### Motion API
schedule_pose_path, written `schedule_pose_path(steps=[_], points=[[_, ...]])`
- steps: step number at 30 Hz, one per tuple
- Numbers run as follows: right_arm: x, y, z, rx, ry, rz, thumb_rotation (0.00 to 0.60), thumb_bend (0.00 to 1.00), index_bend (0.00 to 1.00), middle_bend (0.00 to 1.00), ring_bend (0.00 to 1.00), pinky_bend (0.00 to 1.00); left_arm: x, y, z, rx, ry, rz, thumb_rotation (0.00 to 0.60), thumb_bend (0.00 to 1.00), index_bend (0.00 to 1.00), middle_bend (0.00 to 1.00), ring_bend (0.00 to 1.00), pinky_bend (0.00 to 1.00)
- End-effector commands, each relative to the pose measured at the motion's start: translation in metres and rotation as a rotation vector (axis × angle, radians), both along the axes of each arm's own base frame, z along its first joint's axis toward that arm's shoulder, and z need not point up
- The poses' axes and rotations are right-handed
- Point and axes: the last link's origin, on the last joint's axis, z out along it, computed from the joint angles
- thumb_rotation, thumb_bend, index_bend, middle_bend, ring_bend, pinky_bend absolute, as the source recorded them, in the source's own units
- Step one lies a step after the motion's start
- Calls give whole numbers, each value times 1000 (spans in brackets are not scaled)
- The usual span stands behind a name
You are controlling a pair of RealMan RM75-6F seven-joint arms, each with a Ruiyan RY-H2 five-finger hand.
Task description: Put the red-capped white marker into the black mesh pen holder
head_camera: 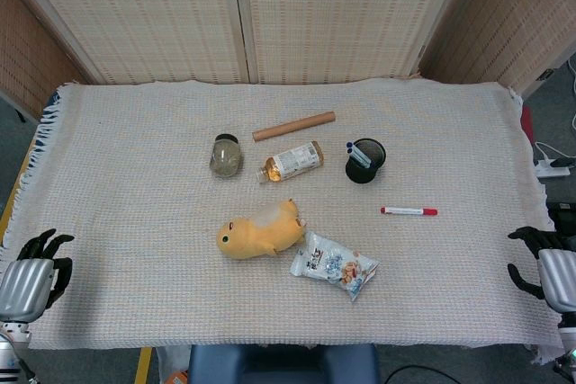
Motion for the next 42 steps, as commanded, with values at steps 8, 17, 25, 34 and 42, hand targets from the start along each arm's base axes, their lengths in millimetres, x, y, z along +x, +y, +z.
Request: schedule_pose_path(steps=[8,17,25,34,42], points=[[16,-105,-32,168,79,25,600,282,326,243,235,198,2,-1,0,-4,-8,-8,600,585,349,211,93,156],[46,-178,-95,332,207,50,600,282,331,243,231,182,2,-1,3,4,-15,-7,600,586,349,211,94,156],[72,-205,-139,417,225,62,600,282,339,243,231,182,1,-1,4,7,-18,-7,600,586,349,211,94,155],[96,-207,-162,450,222,96,600,282,339,243,230,182,0,0,2,-3,-19,-3,600,585,350,211,93,156],[103,-202,-172,476,216,88,600,282,343,243,232,182,1,0,4,6,-20,-10,600,585,350,211,93,155]])
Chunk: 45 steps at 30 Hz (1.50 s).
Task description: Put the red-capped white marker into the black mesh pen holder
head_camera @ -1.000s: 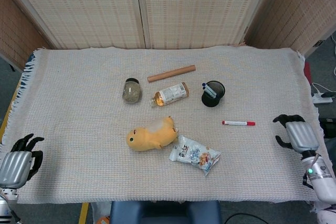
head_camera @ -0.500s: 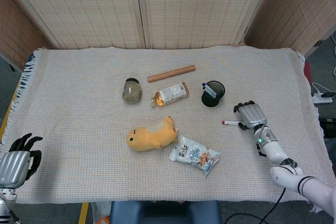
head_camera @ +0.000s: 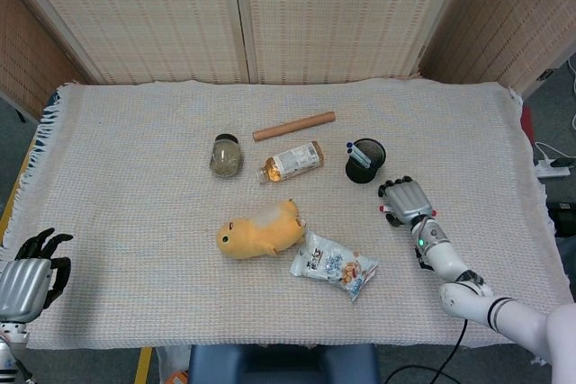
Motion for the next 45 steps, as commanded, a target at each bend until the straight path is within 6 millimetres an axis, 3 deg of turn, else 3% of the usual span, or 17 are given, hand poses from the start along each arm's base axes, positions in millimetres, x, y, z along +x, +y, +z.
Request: schedule_pose_path(steps=[1,13,45], points=[[0,1,-2,5,8,-7,600,282,349,243,232,182,0,0,0,-3,1,-1,600,585,350,211,93,155],[7,-3,6,-70,27,-3,600,282,451,243,261,182,1,0,-2,-8,4,0,600,586,350,211,94,156],[13,6,-3,-78,78,-51,600,283,506,243,272,202,2,-1,1,-4,0,2,600,586,351,211,94,156]])
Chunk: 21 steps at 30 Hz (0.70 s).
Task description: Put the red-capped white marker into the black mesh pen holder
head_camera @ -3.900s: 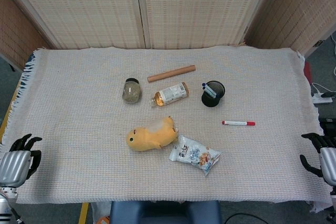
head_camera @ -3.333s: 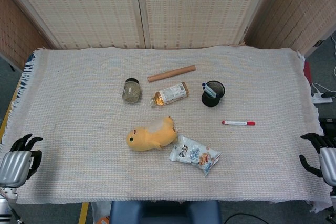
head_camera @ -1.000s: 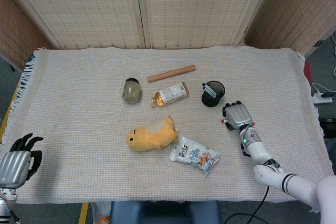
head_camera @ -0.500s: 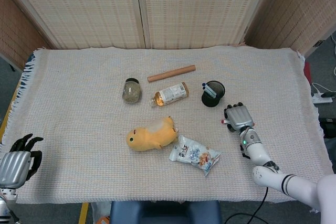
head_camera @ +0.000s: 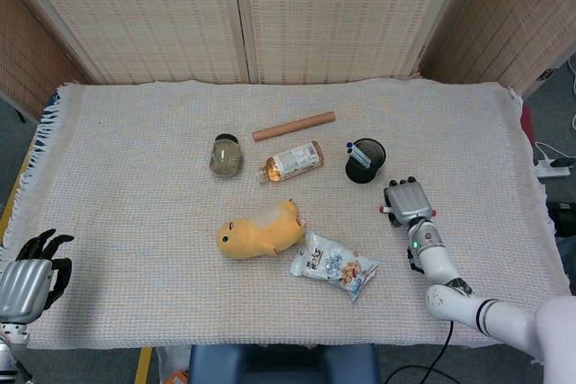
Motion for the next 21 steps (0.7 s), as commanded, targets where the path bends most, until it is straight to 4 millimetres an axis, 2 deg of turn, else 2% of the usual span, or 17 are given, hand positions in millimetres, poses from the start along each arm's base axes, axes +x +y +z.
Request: schedule_pose_path(steps=[1,14,21], points=[[1,0,-1,1,-1,1,600,283,507,243,272,203,0,0,0,1,-1,1,600,585,352,211,94,156],[-3,1,-1,0,25,-3,600,283,512,243,276,213,1,0,-1,0,1,-4,600,586,365,211,94,156],[1,0,1,-20,2,8,600,302,619,249,302,232,1,0,0,-1,-1,-3,600,585,365,211,94,156]])
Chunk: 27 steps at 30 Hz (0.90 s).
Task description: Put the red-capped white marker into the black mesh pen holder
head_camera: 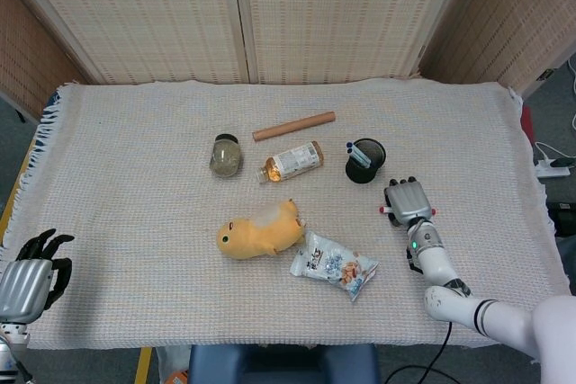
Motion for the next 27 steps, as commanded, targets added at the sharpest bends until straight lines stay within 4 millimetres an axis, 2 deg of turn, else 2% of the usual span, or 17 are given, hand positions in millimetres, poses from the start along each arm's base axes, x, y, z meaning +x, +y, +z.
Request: schedule_pose_path(steps=[1,6,13,20,23,25,26,27], points=[[0,0,1,-2,-3,0,600,309,626,250,303,232,0,0,0,0,-1,0,600,585,365,211,94,156],[2,1,3,-5,-15,8,600,327,658,257,313,232,0,0,0,1,-3,-1,600,586,365,211,94,156],[24,6,21,-43,-96,72,600,327,671,259,320,235,-1,1,0,-2,-1,5,600,585,365,211,94,156],[67,16,51,-89,-173,177,600,327,682,259,320,235,0,0,0,-2,-6,1,600,585,365,211,94,156],[92,19,61,-89,-254,208,600,327,681,259,322,237,1,0,0,-2,-6,-5,600,586,364,211,94,156],[98,19,64,-88,-287,212,600,327,683,261,330,242,1,0,0,-2,-6,-5,600,585,364,211,94,156],[108,19,67,-94,-355,215,600,327,686,265,340,246,1,-1,1,-1,-7,-5,600,585,364,211,94,156],[126,16,74,-108,-496,214,600,327,690,268,349,250,2,-1,1,1,-9,-6,600,585,364,211,94,156]])
